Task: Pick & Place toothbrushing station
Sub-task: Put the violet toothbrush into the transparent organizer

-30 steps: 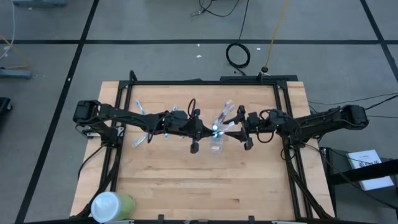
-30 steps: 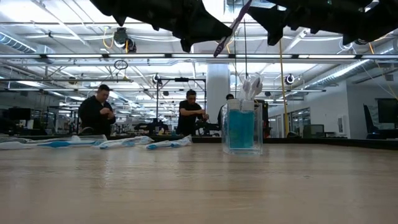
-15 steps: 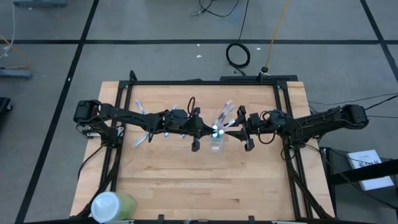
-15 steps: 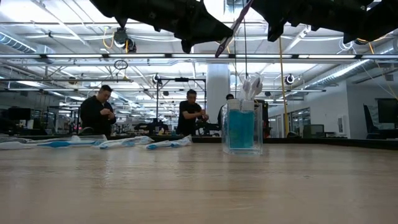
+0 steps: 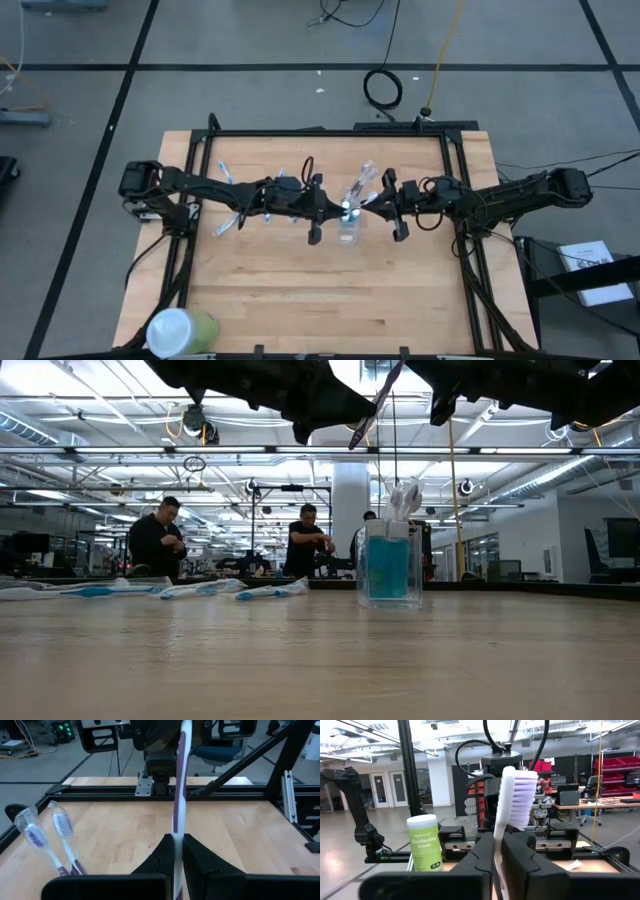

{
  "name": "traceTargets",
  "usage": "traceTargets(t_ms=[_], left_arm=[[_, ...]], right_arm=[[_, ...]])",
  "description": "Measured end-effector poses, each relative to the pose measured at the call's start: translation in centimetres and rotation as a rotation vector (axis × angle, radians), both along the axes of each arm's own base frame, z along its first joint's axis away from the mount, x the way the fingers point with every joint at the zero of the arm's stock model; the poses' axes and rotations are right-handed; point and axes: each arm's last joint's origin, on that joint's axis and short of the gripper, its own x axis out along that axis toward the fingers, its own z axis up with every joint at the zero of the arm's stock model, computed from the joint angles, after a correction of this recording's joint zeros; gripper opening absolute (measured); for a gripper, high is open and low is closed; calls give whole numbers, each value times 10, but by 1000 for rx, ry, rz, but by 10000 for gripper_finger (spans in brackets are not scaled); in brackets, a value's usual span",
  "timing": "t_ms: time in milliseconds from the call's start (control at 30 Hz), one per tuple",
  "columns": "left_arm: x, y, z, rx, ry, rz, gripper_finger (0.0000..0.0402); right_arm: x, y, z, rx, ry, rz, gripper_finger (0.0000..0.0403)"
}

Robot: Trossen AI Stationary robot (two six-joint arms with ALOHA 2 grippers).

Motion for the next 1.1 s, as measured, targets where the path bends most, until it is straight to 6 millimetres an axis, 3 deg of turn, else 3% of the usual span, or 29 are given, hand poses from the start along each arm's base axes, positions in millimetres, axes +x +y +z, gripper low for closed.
traceTargets(t_ms=[367, 633, 800, 900, 1100], left_arm=[[14, 0, -24, -24, 16, 5, 20], [13, 1, -28, -89, 54, 44, 92], [3, 1, -19, -119, 100, 61, 164], [-8, 1, -3, -118, 101, 62, 200], [-32, 2, 29, -81, 81, 84, 240]], right_arm=[[1, 0, -3, -24, 21, -1, 8], [0, 0, -1, -48, 4, -3, 5], [0, 0, -2, -63, 15, -18, 5], [1, -2, -4, -78, 38, -72, 5], [0, -6, -11, -100, 73, -247, 5]])
